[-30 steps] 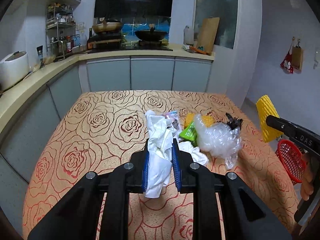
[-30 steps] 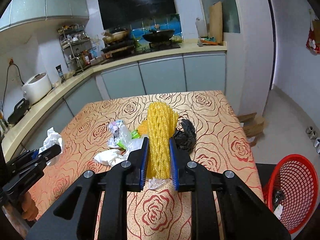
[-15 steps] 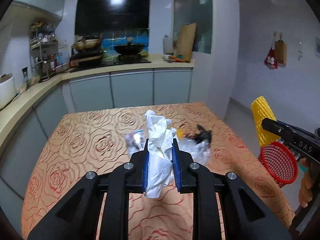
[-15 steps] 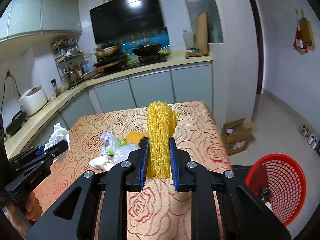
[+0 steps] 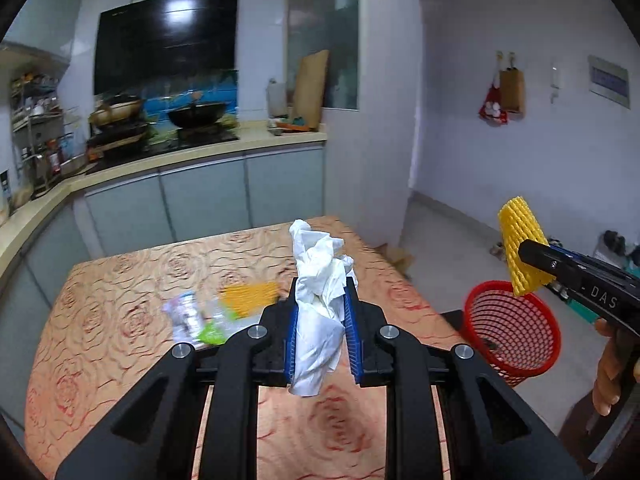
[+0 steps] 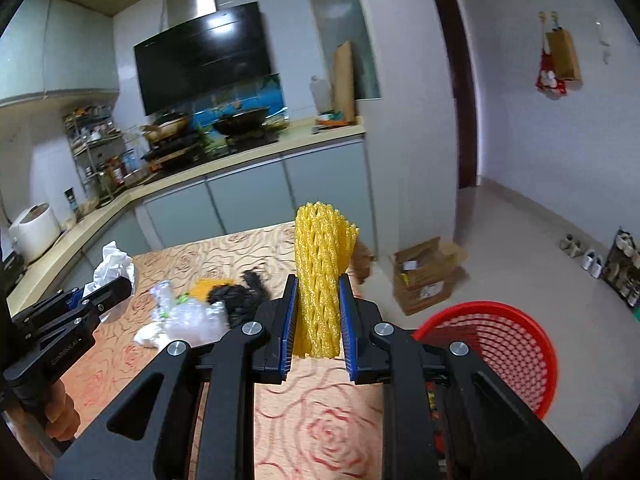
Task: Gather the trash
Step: 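Carry the tissue and yellow foam net over the red basket and release both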
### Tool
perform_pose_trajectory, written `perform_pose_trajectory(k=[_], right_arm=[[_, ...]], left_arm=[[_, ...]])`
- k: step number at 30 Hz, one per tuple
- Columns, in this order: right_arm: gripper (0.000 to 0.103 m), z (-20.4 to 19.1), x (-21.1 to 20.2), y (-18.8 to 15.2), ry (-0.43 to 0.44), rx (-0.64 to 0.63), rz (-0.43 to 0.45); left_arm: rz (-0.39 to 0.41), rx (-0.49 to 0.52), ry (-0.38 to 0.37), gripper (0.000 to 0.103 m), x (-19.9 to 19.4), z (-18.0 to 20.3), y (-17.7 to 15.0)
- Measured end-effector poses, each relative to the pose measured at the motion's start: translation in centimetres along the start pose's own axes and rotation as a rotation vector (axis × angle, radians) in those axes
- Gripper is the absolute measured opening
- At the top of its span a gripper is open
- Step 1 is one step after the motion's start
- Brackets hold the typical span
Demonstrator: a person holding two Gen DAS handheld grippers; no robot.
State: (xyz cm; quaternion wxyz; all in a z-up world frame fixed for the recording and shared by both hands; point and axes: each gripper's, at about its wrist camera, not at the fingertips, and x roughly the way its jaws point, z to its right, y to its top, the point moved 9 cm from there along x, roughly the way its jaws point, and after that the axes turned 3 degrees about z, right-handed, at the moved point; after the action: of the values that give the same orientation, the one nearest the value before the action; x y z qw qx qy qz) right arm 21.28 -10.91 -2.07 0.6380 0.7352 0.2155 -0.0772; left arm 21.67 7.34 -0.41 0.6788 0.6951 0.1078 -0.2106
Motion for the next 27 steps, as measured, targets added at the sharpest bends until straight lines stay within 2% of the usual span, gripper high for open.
perform_pose_trajectory(k=[8, 13, 20, 27], right_arm=[[0.02, 6.3, -1.9, 0.0, -0.119, 0.047, 0.016], [0.02, 10.0, -2.5, -0.9, -0.185, 0.073, 0.003], [0.02, 13.5, -2.4, -2.9, -0.25, 0.1, -0.04], [0.02, 15.7, -0.8, -5.3, -0.284, 0.115, -0.112]], left_arm=[[-0.022, 0.068, -0.124, 0.019, 2.9, 6.7, 0.5], [-0.071, 0.094, -0.219, 0.019, 5.7, 11.4, 0.2], [-0.129, 0.129, -0.33, 0.019, 8.5, 17.3, -1.2], [-0.209, 0.152, -0.4, 0.019, 11.4, 20.8, -3.1]])
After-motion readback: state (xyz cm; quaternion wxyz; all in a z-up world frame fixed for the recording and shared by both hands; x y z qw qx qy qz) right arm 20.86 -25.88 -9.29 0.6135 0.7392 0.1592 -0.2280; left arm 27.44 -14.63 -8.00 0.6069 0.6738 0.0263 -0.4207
